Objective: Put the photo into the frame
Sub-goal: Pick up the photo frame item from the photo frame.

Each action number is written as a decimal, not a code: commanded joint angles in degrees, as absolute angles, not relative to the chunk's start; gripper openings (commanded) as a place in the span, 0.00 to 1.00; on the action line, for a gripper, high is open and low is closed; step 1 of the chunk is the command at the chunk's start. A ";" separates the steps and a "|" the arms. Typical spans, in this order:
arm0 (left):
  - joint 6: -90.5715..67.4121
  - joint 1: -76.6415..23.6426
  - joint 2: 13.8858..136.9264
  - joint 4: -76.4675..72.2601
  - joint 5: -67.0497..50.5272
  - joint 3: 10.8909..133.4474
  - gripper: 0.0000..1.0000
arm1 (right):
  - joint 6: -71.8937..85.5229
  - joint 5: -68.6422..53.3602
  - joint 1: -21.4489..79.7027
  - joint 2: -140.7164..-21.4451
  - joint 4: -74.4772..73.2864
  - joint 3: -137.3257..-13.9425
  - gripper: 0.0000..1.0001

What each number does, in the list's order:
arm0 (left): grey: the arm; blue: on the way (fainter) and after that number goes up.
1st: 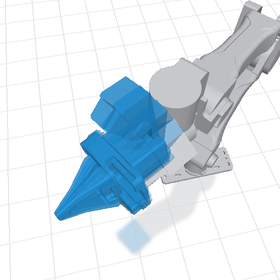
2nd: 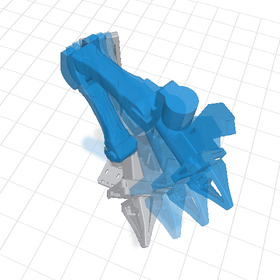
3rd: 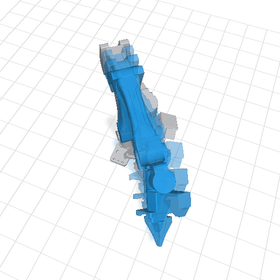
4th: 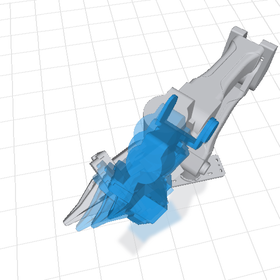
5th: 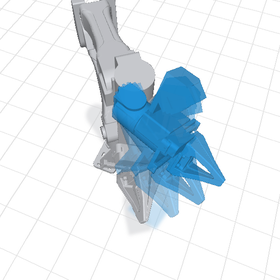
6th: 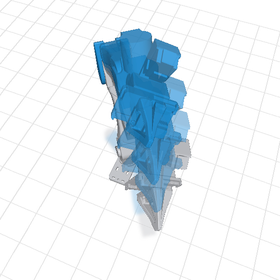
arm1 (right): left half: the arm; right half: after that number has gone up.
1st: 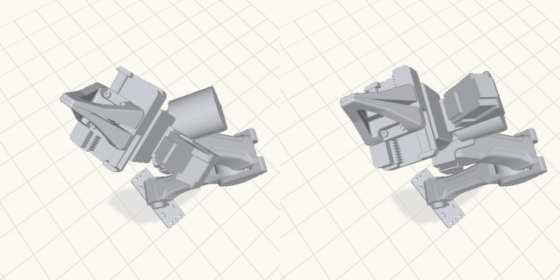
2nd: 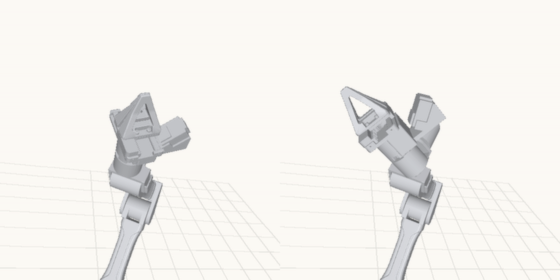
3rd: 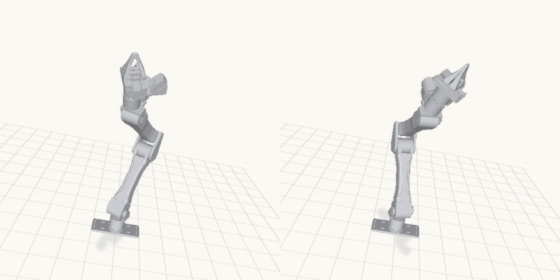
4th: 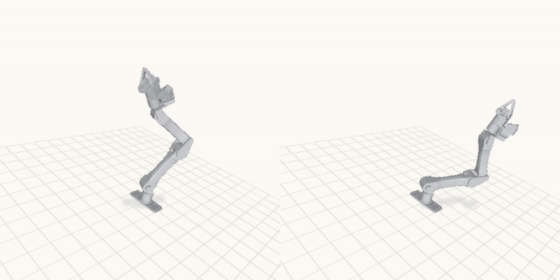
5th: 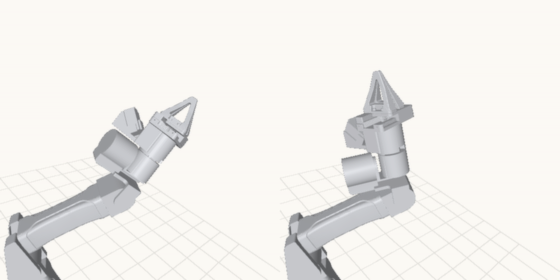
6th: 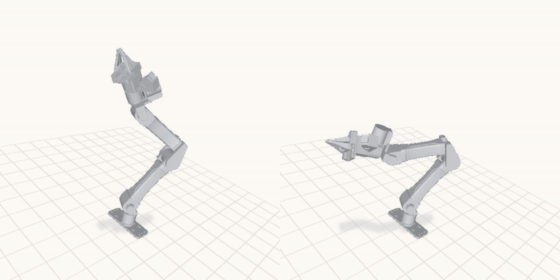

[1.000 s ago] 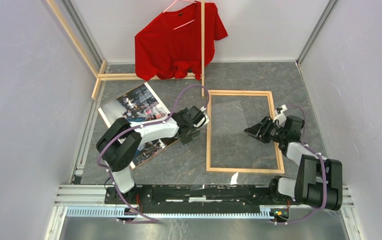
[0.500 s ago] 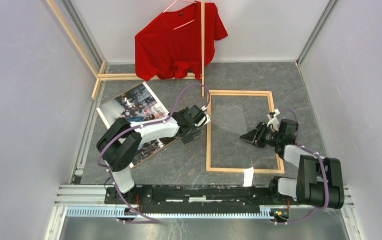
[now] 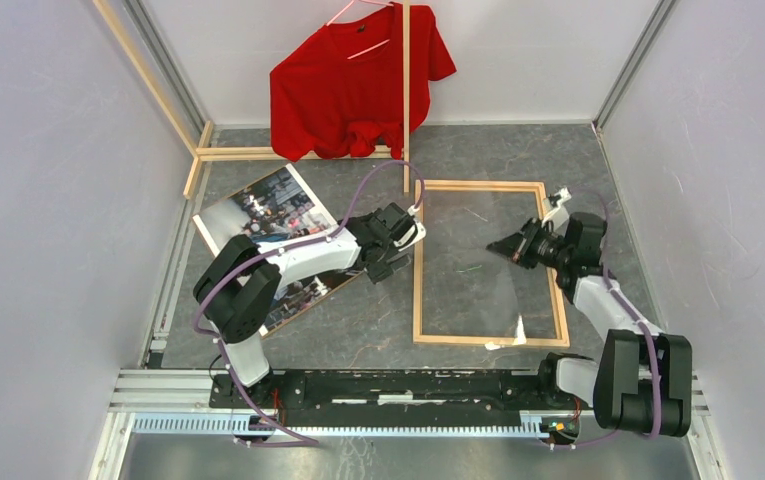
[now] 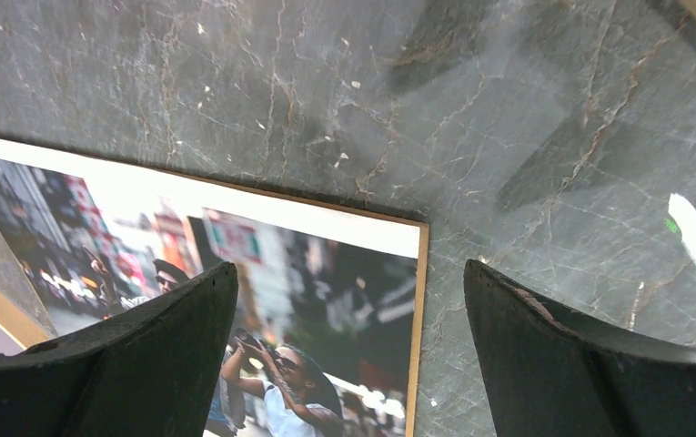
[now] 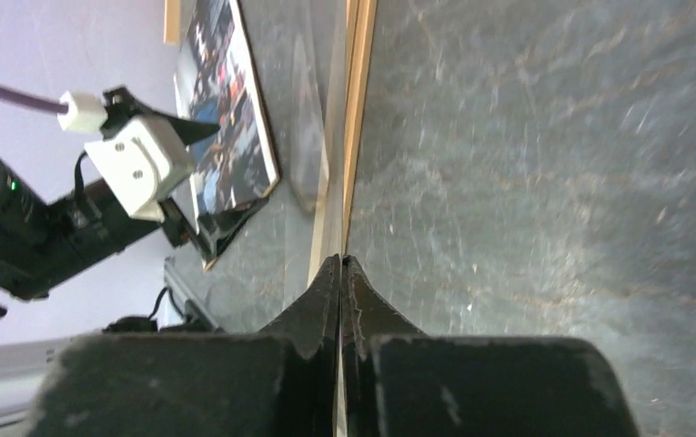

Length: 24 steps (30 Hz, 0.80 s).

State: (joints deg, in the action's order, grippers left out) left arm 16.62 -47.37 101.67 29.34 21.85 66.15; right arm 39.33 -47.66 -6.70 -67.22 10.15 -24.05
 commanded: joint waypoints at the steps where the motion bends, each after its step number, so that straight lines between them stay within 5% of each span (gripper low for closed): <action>1: 17.61 -47.57 101.11 31.72 20.31 70.75 1.00 | 28.42 -37.91 -6.54 -67.17 -4.92 -34.62 0.00; 9: 17.69 -47.37 100.40 34.22 20.42 74.47 1.00 | 15.61 -19.41 -6.67 -68.40 -21.82 -48.14 0.00; 24: 5.95 -46.06 109.41 37.28 0.59 84.39 1.00 | 16.52 -18.47 -7.96 -65.46 -23.11 -48.36 0.00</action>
